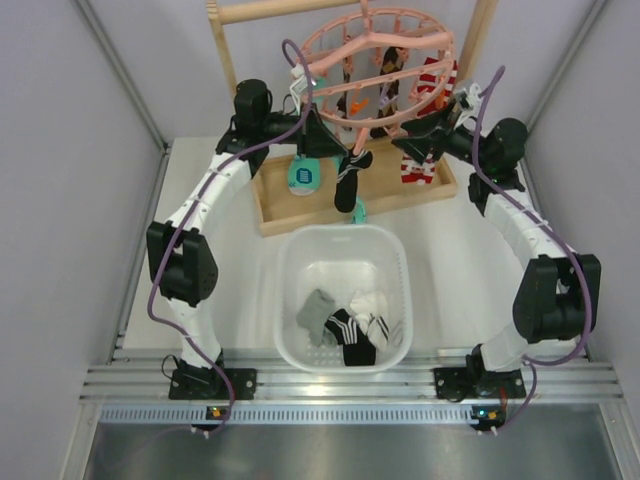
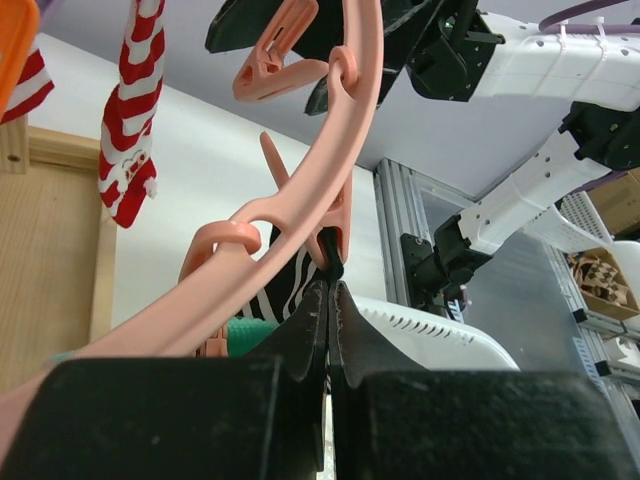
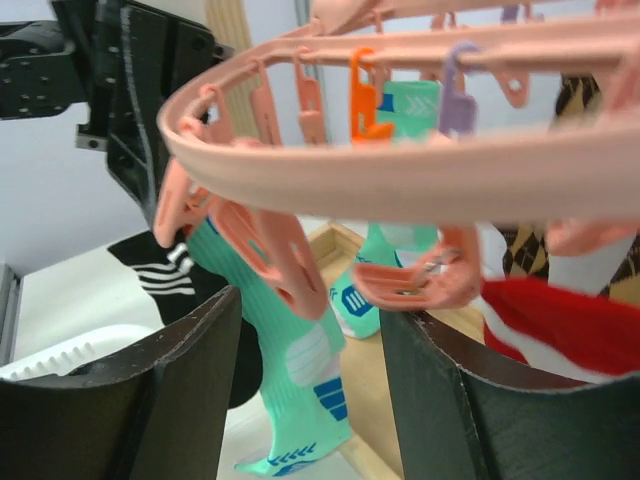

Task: Clip the socks to the hanger
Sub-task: Clamp the sock onto the hanger, then open the clamp at the hanger.

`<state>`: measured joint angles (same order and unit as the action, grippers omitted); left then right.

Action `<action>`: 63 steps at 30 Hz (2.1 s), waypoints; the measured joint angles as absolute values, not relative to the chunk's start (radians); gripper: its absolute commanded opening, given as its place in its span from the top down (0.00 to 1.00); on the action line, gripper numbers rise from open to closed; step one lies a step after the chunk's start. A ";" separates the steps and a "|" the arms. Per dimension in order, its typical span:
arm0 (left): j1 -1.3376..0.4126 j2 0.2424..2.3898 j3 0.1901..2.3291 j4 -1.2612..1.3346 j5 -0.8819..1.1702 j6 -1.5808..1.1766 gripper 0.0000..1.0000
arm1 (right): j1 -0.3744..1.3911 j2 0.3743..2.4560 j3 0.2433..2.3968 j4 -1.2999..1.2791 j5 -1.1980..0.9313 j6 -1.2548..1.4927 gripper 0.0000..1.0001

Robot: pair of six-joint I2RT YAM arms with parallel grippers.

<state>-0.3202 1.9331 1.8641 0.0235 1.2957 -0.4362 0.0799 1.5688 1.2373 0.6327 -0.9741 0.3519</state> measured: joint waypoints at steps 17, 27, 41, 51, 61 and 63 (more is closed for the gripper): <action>-0.302 1.926 1.836 0.076 1.304 -0.500 1.00 | 0.168 1.568 1.264 0.641 -1.039 0.283 0.78; -0.302 1.904 1.817 0.086 1.298 -0.503 0.71 | 0.169 1.557 1.264 0.630 -1.003 0.312 1.00; -0.319 1.587 1.573 0.016 1.011 -0.212 0.51 | 0.181 1.550 1.264 0.637 -0.902 0.606 1.00; -0.625 1.482 1.502 0.056 0.678 0.029 0.51 | 0.216 1.508 1.264 0.582 -0.786 0.730 1.00; -0.656 1.581 1.500 0.130 0.434 0.033 0.50 | 0.237 1.456 1.264 0.573 -0.739 0.761 1.00; -0.657 1.584 1.500 0.143 0.416 0.031 0.50 | 0.244 1.452 1.262 0.572 -0.731 0.761 1.00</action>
<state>-0.6567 1.5841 1.4998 0.1429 0.4160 0.0311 0.2443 1.4525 1.2625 0.5716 -0.7311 0.7609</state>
